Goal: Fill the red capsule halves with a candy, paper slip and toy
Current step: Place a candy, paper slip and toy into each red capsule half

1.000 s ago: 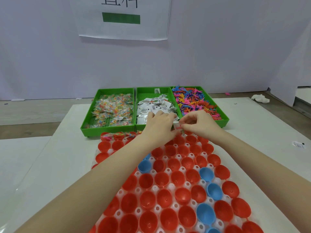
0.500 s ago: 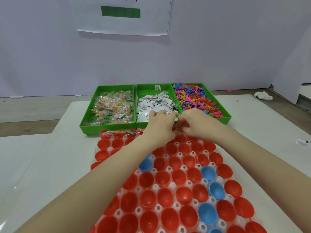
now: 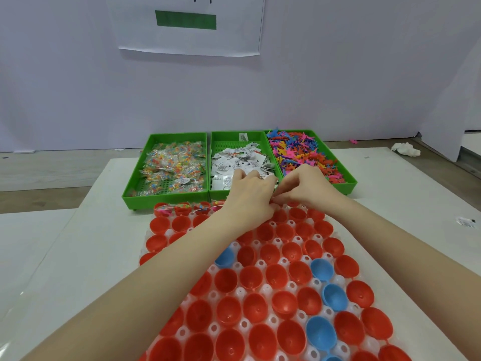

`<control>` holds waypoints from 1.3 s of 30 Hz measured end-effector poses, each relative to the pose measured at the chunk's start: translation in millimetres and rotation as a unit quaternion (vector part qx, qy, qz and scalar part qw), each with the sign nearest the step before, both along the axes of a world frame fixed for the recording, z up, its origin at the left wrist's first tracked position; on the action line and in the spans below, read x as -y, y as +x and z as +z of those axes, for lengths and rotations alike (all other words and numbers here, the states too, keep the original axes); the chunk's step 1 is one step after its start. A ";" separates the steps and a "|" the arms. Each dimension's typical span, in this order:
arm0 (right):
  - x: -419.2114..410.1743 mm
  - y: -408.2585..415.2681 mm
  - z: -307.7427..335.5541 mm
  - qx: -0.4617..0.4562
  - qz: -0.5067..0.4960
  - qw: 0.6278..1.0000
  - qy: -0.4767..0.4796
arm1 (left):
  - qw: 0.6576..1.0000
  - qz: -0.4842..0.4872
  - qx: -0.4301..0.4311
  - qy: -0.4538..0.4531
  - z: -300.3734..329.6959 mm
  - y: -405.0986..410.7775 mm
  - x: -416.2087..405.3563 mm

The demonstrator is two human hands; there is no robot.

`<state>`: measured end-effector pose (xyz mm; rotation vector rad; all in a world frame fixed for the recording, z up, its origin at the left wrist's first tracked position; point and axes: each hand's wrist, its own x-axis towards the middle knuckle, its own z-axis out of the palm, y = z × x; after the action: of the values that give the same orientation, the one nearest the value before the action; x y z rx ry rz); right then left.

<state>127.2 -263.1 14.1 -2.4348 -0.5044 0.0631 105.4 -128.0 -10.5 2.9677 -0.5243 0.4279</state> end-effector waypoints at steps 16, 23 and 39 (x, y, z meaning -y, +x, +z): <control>13.8 17.0 0.6 0.037 -0.100 0.981 0.165 | 0.994 -0.001 0.071 -0.085 9.5 -8.8 -15.6; 58.5 56.7 -20.9 0.016 -0.198 0.968 -0.153 | 0.954 0.207 0.046 -0.213 19.0 1.3 -115.7; 45.0 50.5 -15.9 0.226 -0.276 0.933 -0.055 | 0.924 0.313 -0.063 -0.213 -10.6 4.7 -161.2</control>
<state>177.6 -308.1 -1.8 -2.6117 0.0164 -0.7362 110.1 33.2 -21.1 2.6330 0.4938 0.3334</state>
